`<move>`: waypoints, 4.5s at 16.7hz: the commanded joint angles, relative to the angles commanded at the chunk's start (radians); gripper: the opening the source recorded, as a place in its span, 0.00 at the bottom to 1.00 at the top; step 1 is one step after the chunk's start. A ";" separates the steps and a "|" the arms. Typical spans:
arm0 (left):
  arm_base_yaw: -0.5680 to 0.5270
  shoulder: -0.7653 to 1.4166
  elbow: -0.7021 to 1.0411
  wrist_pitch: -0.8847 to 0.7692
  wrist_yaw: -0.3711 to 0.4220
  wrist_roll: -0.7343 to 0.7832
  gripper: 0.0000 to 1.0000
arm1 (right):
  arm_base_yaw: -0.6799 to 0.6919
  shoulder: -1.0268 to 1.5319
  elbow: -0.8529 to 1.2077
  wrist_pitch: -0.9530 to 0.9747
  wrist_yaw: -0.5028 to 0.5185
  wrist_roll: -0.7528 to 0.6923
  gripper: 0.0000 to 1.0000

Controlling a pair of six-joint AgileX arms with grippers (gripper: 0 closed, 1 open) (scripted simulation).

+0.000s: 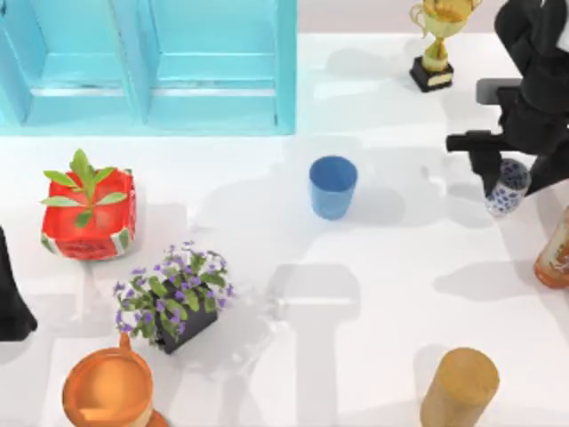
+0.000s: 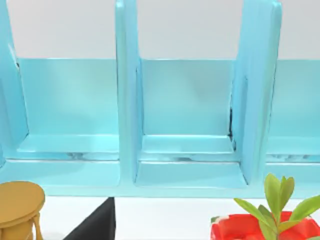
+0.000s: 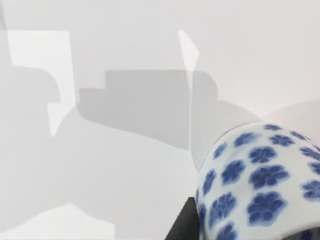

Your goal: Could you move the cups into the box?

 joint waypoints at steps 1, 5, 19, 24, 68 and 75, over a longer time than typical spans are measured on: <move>0.000 0.000 0.000 0.000 0.000 0.000 1.00 | 0.007 0.000 0.008 -0.005 -0.002 0.001 0.00; 0.000 0.000 0.000 0.000 0.000 0.000 1.00 | 0.076 -0.010 0.083 -0.064 -0.023 0.003 0.00; 0.000 0.000 0.000 0.000 0.000 0.000 1.00 | -0.231 -0.063 0.292 -0.355 0.000 -0.231 0.00; 0.000 0.000 0.000 0.000 0.000 0.000 1.00 | -0.242 -0.072 0.277 -0.351 0.000 -0.242 0.00; 0.000 0.000 0.000 0.000 0.000 0.000 1.00 | -0.760 -0.765 -0.711 -0.048 0.001 -0.769 0.83; 0.000 0.000 0.000 0.000 0.000 0.000 1.00 | -0.760 -0.765 -0.711 -0.048 0.001 -0.769 1.00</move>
